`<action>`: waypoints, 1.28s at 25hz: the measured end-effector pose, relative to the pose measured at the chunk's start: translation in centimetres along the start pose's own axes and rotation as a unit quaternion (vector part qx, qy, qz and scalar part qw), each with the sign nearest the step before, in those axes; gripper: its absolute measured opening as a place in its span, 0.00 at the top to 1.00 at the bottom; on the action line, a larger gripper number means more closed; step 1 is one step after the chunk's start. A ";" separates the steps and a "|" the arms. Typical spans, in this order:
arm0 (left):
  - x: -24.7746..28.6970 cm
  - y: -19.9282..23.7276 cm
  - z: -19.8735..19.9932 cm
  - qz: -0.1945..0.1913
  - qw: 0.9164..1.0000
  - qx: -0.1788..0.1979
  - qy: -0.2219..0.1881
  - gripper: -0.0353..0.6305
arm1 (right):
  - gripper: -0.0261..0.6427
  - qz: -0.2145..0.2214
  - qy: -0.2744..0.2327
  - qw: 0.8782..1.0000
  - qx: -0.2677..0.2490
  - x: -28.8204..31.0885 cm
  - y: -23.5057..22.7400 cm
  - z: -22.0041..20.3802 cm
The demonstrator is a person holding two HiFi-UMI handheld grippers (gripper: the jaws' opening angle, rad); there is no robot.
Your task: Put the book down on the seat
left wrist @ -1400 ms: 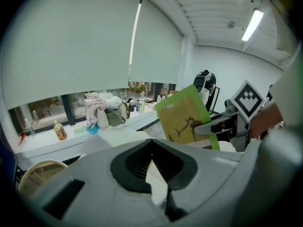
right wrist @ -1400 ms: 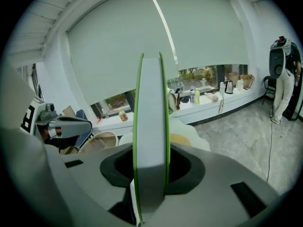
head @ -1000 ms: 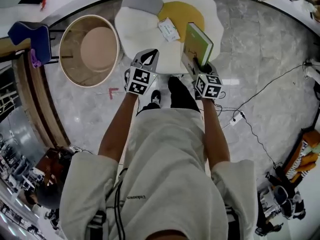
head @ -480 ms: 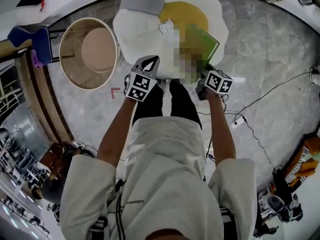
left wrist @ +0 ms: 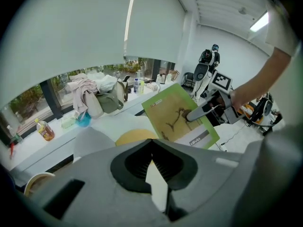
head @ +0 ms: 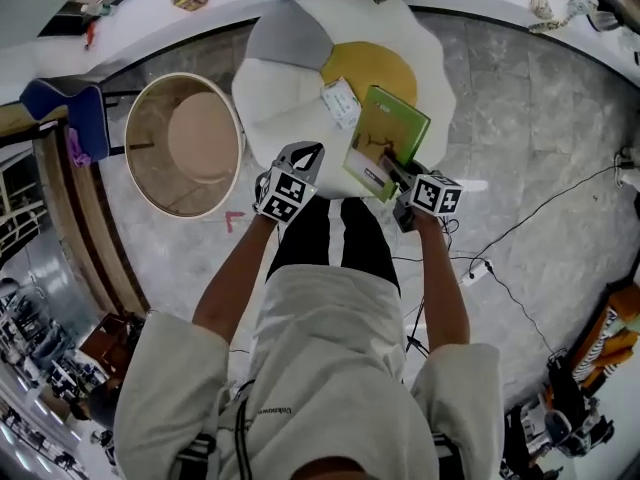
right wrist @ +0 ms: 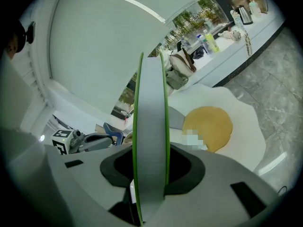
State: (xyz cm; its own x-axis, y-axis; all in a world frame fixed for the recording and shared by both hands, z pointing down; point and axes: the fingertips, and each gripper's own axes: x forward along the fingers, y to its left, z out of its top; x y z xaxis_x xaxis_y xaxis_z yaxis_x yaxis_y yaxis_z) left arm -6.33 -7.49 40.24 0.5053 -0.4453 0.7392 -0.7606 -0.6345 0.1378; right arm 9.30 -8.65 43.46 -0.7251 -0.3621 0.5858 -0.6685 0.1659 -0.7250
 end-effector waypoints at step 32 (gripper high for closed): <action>21.9 8.9 -11.9 -0.077 0.990 -0.002 0.121 0.94 | 0.77 -0.005 -0.064 0.988 0.140 22.8 -11.4 -3.2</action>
State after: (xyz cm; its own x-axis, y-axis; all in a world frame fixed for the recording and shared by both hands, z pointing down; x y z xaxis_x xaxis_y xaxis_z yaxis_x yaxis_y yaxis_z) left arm -6.91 -15.38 65.56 0.5037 -0.1780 0.8453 -0.6832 -0.6809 0.2638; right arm -0.13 -15.88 66.21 -0.6804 -0.4779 0.5555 -0.5902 -0.0920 -0.8020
